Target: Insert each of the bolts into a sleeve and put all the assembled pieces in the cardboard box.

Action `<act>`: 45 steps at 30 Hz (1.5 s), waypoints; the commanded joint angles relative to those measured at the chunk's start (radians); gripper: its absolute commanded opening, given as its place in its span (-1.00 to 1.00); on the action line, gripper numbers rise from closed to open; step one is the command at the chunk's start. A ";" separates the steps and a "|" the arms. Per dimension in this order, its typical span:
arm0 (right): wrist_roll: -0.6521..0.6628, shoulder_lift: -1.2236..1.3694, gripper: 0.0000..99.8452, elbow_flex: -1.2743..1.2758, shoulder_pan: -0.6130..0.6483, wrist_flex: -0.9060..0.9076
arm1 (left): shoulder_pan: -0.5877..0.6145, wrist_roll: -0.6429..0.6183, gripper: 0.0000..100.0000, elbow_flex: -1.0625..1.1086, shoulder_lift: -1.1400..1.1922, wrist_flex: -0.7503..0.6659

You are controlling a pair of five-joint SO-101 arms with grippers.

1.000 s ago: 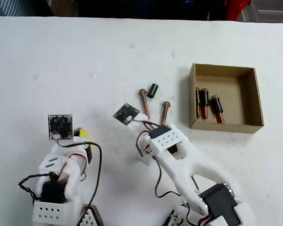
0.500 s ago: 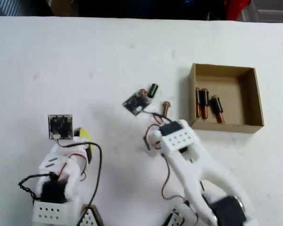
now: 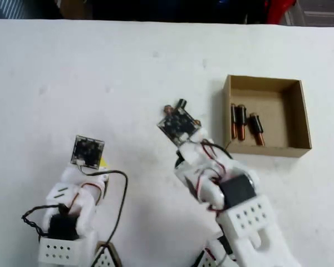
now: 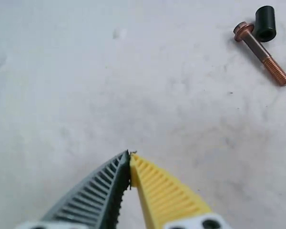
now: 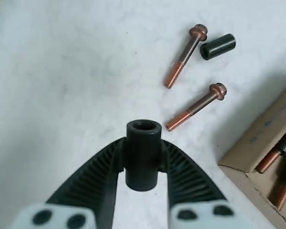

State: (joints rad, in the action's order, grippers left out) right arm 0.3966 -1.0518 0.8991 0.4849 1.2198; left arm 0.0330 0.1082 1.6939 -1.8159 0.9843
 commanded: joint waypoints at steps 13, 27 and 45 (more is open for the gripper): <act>0.003 -0.409 -0.97 0.236 -0.142 -0.097 | -0.004 0.008 -0.95 -0.006 -0.008 0.009; -0.123 -0.526 -0.97 0.373 -0.237 -0.168 | -0.005 -0.032 -0.95 -0.224 -0.008 0.210; -0.164 -0.746 -0.97 0.626 -0.246 -0.426 | -0.120 -0.028 -0.95 -0.862 0.877 0.242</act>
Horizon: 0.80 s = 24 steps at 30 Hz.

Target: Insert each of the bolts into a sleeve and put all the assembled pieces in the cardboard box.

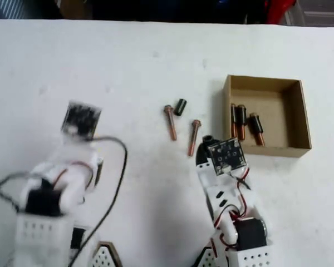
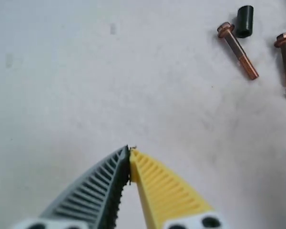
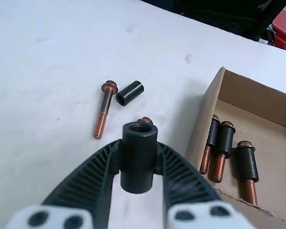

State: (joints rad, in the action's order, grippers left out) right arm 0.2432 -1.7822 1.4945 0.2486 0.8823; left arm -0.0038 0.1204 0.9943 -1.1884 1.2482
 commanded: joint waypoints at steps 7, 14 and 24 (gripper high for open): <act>-0.014 -0.021 -0.97 0.143 -0.117 -0.260 | -0.211 -0.172 -0.95 -0.400 0.607 -0.017; -0.115 -0.021 -0.97 0.141 -0.229 -0.272 | -0.300 -0.270 -0.95 -0.626 0.911 -0.021; -0.115 -0.021 -0.97 0.141 -0.243 -0.271 | -0.410 -0.437 -0.94 -0.965 1.340 -0.015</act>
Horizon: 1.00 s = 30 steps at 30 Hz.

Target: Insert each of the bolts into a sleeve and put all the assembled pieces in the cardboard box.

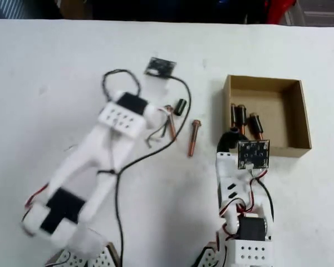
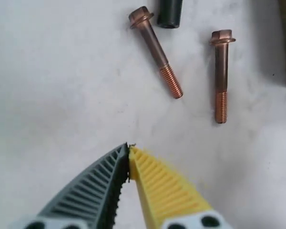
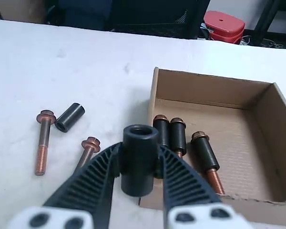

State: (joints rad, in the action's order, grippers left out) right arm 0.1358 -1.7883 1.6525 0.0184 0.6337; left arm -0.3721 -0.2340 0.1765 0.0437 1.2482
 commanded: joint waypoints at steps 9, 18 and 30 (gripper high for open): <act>-0.008 -0.015 -0.97 -0.017 -0.047 -0.022 | -0.041 -0.235 -0.57 -0.374 0.394 -0.021; -0.008 -0.015 -0.97 -0.017 -0.044 -0.019 | -0.004 -0.338 -0.58 -0.617 0.602 -0.015; -0.008 -0.015 -0.97 -0.017 -0.044 -0.018 | 0.071 -0.397 -0.85 -0.720 0.719 -0.054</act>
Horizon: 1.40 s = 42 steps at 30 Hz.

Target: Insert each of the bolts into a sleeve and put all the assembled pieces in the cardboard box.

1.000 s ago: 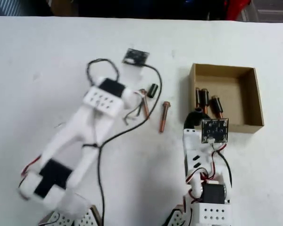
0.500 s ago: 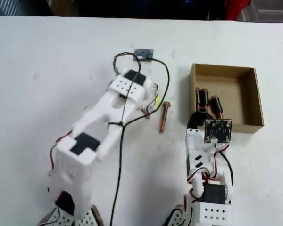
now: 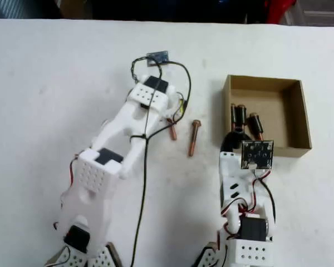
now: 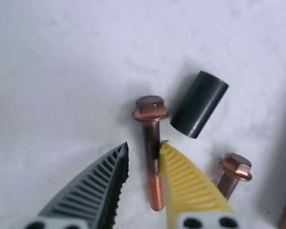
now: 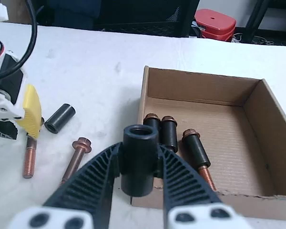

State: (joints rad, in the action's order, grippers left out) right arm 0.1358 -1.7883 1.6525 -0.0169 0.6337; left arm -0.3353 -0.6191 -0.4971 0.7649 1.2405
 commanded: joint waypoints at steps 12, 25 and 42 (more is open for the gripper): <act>-0.008 -0.015 -0.97 -0.017 -0.008 -0.018 | 0.041 -0.012 -0.86 -0.048 0.064 -0.072; -0.006 -0.015 -0.97 -0.017 -0.008 -0.018 | 0.024 -0.014 -0.65 -0.046 0.079 -0.051; -0.006 -0.015 -0.97 -0.017 -0.008 -0.018 | 0.022 -0.009 -0.93 -0.048 0.076 -0.005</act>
State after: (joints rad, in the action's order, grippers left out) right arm 0.1358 -1.7898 1.6525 -0.0169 0.6337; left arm -0.3107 -0.6252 -0.5247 0.8447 1.1914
